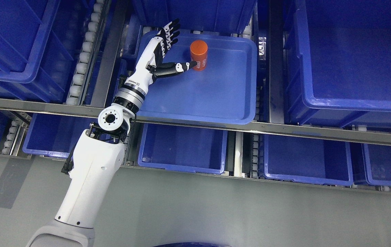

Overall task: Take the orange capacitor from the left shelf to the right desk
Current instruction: 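Reach the left hand down to the orange capacitor in the blue bin, then close the left hand fingers around the orange capacitor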

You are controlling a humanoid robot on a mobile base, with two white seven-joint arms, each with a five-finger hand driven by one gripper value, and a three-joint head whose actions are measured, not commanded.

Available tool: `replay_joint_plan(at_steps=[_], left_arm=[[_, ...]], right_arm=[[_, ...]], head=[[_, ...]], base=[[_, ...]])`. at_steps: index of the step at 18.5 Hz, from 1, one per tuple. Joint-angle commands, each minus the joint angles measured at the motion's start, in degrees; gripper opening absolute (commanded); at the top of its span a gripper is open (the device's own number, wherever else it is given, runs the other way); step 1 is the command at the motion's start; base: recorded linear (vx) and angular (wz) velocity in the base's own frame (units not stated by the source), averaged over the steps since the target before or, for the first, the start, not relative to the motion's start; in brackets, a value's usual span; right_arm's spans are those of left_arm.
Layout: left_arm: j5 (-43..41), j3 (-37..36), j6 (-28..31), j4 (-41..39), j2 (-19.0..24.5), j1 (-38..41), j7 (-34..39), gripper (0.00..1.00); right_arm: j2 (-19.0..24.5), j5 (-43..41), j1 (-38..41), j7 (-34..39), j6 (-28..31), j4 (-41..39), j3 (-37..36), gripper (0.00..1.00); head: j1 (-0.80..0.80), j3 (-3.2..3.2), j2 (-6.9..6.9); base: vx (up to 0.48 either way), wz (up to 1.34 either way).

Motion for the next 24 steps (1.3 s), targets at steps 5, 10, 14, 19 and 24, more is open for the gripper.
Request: replay_joint_plan(at_steps=[5, 10, 14, 19, 24], left_arm=[[-1.70, -4.81, -0.34, 16.54, -0.76, -6.66, 0.00, 0.93], [-1.62, -7.45, -0.78, 16.46, -0.76, -7.19, -1.14, 0.86], [-1.62, -7.98, -0.78, 16.54, -0.76, -7.63, -1.14, 0.79], [-1.62, -7.63, -5.34, 16.72, -0.76, -7.98, -1.14, 0.48], [-1.44, -7.36, -11.40, 19.18, -0.76, -7.98, -1.14, 0.12]], right_arm=[[-1.00, 0.00, 1.93, 0.00, -0.02, -1.32, -0.62, 1.00], [-1.00, 0.00, 1.93, 0.00, -0.02, -1.32, -0.62, 1.00], [-1.00, 0.00, 1.93, 0.00, -0.02, -1.32, -0.70, 1.00], [-1.00, 0.00, 1.93, 0.00, -0.02, -1.32, -0.62, 1.00], [-1.00, 0.00, 1.93, 0.00, -0.02, -1.32, -0.70, 1.00]], head=[[0.00, 0.00, 0.00], [0.00, 0.00, 0.00], [0.00, 0.00, 0.00], [0.00, 0.00, 0.00], [0.00, 0.00, 0.00]], base=[[0.000, 0.00], [0.000, 0.00], [0.000, 0.00], [0.000, 0.00], [0.000, 0.00]])
